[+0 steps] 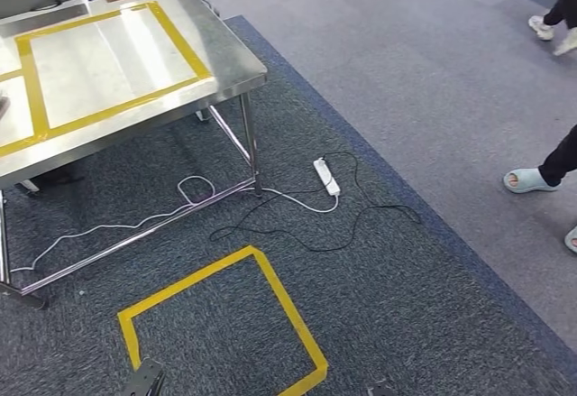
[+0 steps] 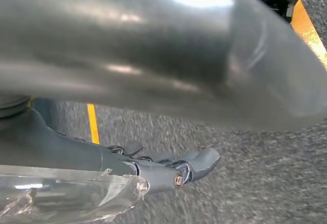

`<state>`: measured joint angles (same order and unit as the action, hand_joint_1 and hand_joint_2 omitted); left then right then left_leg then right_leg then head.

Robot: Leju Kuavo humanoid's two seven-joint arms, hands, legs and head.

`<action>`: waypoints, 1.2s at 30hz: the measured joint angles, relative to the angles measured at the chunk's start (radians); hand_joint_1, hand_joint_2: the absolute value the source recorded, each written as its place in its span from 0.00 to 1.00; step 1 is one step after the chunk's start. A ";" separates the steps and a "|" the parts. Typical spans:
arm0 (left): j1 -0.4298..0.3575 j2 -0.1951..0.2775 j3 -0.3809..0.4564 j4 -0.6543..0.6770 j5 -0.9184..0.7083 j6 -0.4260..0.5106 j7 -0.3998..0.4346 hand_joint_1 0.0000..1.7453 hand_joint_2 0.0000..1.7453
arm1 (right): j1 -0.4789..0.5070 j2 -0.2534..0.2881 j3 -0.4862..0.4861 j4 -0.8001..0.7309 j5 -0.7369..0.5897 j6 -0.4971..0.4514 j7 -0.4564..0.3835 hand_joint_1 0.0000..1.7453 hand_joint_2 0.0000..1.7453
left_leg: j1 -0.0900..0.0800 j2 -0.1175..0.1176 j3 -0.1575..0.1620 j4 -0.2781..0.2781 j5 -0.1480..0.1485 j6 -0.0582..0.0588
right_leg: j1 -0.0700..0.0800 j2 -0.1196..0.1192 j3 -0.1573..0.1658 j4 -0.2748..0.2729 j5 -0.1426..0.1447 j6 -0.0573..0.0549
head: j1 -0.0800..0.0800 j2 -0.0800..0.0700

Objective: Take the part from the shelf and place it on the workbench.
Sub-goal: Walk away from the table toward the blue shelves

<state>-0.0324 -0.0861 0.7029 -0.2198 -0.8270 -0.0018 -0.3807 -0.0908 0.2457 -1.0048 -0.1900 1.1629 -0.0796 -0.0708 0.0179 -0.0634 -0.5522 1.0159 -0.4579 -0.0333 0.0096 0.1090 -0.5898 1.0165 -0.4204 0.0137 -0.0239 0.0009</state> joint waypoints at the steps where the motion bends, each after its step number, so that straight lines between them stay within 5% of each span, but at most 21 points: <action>1: 0.001 0.002 -0.010 0.001 -0.002 -0.001 -0.007 0.00 0.00 | 0.001 0.000 0.000 0.000 -0.001 0.000 0.003 0.00 0.00 | 0.000 -0.008 0.006 -0.018 -0.001 0.003 | 0.000 0.011 -0.006 0.002 0.002 0.005 | 0.000 0.000; 3: 0.000 0.004 -0.020 0.002 0.000 -0.001 -0.001 0.00 0.00 | 0.008 0.000 0.000 0.000 -0.003 -0.002 0.010 0.00 0.00 | 0.000 0.011 0.006 -0.022 -0.001 0.013 | -0.004 0.023 -0.018 0.003 0.005 0.014 | 0.000 0.000; 5: -0.001 0.005 -0.023 0.003 0.001 0.000 0.015 0.00 0.00 | 0.016 0.000 0.000 0.000 -0.003 -0.005 0.012 0.00 0.00 | 0.002 0.033 0.005 -0.024 0.003 0.025 | -0.003 -0.016 -0.039 0.040 -0.021 0.024 | 0.006 0.000; 7: 0.001 0.004 -0.024 0.004 0.001 0.002 0.029 0.00 0.00 | 0.013 0.000 0.000 0.000 -0.003 -0.008 0.008 0.00 0.00 | 0.000 0.058 0.005 -0.025 0.004 0.033 | -0.003 -0.076 -0.089 0.155 -0.089 0.035 | 0.013 0.000; 9: 0.004 -0.001 -0.025 0.006 0.000 0.001 0.037 0.00 0.00 | 0.009 0.000 0.000 0.000 -0.003 -0.010 0.003 0.00 0.00 | -0.002 0.087 0.005 -0.025 0.003 0.035 | -0.008 -0.098 -0.141 0.274 -0.140 0.042 | 0.014 0.000; 10: 0.004 -0.005 -0.026 0.007 -0.001 0.000 0.039 0.00 0.00 | 0.009 0.000 0.000 0.000 -0.003 -0.011 0.002 0.00 0.00 | -0.002 0.101 0.005 -0.025 0.003 0.035 | -0.010 -0.102 -0.145 0.290 -0.140 0.043 | 0.014 0.000; 12: 0.003 -0.013 -0.030 0.008 -0.003 0.000 0.043 0.00 0.00 | 0.009 -0.001 0.000 0.000 -0.003 -0.012 0.002 0.00 0.00 | -0.001 0.127 0.008 -0.024 0.001 0.032 | -0.011 -0.117 -0.096 0.209 -0.092 0.043 | 0.014 0.000; 14: 0.002 -0.019 -0.032 0.009 -0.007 0.004 0.049 0.00 0.00 | 0.006 0.000 0.000 0.000 -0.002 -0.013 0.001 0.00 0.00 | -0.005 0.149 0.013 -0.023 -0.004 0.024 | -0.010 -0.165 -0.019 0.073 -0.041 0.038 | 0.015 0.000; 16: 0.002 -0.028 -0.034 0.009 -0.007 0.032 0.058 0.00 0.00 | 0.003 0.000 0.000 0.000 -0.001 -0.017 -0.002 0.00 0.00 | -0.012 0.169 0.018 -0.024 -0.007 0.013 | -0.007 -0.186 0.012 0.014 -0.027 0.027 | 0.013 0.000; 18: 0.000 -0.041 -0.035 0.010 -0.006 0.067 0.065 0.00 0.00 | 0.005 0.000 0.000 0.000 -0.001 -0.023 -0.005 0.00 0.00 | -0.012 0.184 0.024 -0.028 -0.007 0.001 | -0.006 -0.162 0.006 0.010 -0.023 0.012 | 0.012 0.000; 20: -0.002 -0.051 -0.035 0.010 -0.005 0.080 0.067 0.00 0.00 | 0.007 0.000 0.000 0.000 -0.002 -0.025 -0.006 0.00 0.00 | -0.007 0.150 0.019 -0.009 -0.028 -0.011 | -0.010 -0.138 0.006 0.004 -0.017 -0.002 | 0.010 0.000; 22: 0.000 -0.058 -0.036 0.010 -0.005 0.084 0.068 0.00 0.00 | 0.004 0.000 0.000 0.000 -0.003 -0.025 -0.008 0.00 0.00 | -0.005 0.093 -0.023 0.087 -0.088 -0.015 | -0.013 -0.112 0.005 0.001 -0.012 -0.011 | 0.005 0.000; 24: 0.005 -0.065 -0.036 0.012 0.001 0.085 0.068 0.00 0.00 | 0.004 0.000 0.000 0.000 -0.004 -0.025 -0.009 0.00 0.00 | -0.006 0.074 -0.086 0.215 -0.141 -0.013 | -0.012 -0.080 0.002 0.002 -0.010 -0.014 | 0.003 0.000; 25: 0.006 -0.067 -0.035 0.012 0.006 0.084 0.064 0.00 0.00 | 0.006 0.000 0.000 0.000 -0.007 -0.026 -0.010 0.00 0.00 | -0.007 0.072 -0.105 0.247 -0.142 -0.012 | -0.011 -0.064 0.001 0.002 -0.009 -0.015 | 0.002 0.000; 27: 0.005 -0.070 -0.035 0.013 0.005 0.080 0.053 0.00 0.00 | 0.011 -0.001 -0.001 0.000 -0.016 -0.030 -0.012 0.00 0.00 | -0.006 0.065 -0.090 0.199 -0.087 -0.008 | -0.012 -0.032 0.002 0.002 -0.008 -0.012 | 0.003 0.000; 29: 0.002 -0.075 -0.039 0.013 -0.028 0.076 0.047 0.00 0.00 | 0.011 -0.001 -0.004 0.000 -0.029 -0.038 -0.013 0.00 0.00 | -0.001 0.022 -0.034 0.071 -0.018 -0.004 | -0.011 -0.001 0.000 0.005 -0.006 -0.006 | 0.002 0.000; 31: -0.001 -0.081 -0.053 0.014 -0.079 0.074 0.047 0.00 0.00 | 0.011 -0.001 -0.012 0.000 -0.043 -0.047 -0.012 0.00 0.00 | 0.002 -0.015 -0.002 -0.006 0.002 0.001 | -0.010 0.023 -0.009 0.009 -0.004 0.005 | 0.003 0.000; 33: -0.005 -0.090 -0.073 0.014 -0.113 0.069 0.047 0.00 0.00 | 0.017 -0.002 -0.024 0.000 -0.058 -0.053 -0.009 0.00 0.00 | 0.001 -0.005 0.000 -0.017 -0.001 0.012 | -0.014 0.040 -0.019 0.007 0.000 0.018 | 0.004 0.000; 36: -0.010 -0.104 -0.095 0.014 -0.127 0.067 0.054 0.00 0.00 | 0.025 -0.004 -0.039 0.000 -0.067 -0.056 -0.007 0.00 0.00 | 0.002 0.030 0.003 -0.023 0.002 0.032 | -0.012 -0.034 -0.050 0.060 -0.033 0.034 | 0.014 0.000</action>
<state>-0.0426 -0.1900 0.6082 -0.2055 -0.9541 0.0651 -0.3268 -0.0655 0.2416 -1.0437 -0.1900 1.0961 -0.1358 -0.0773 0.0196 -0.0333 -0.5494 0.9929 -0.4560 -0.0011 -0.0024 0.0747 -0.6397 1.0765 -0.4538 0.0475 -0.0103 0.0008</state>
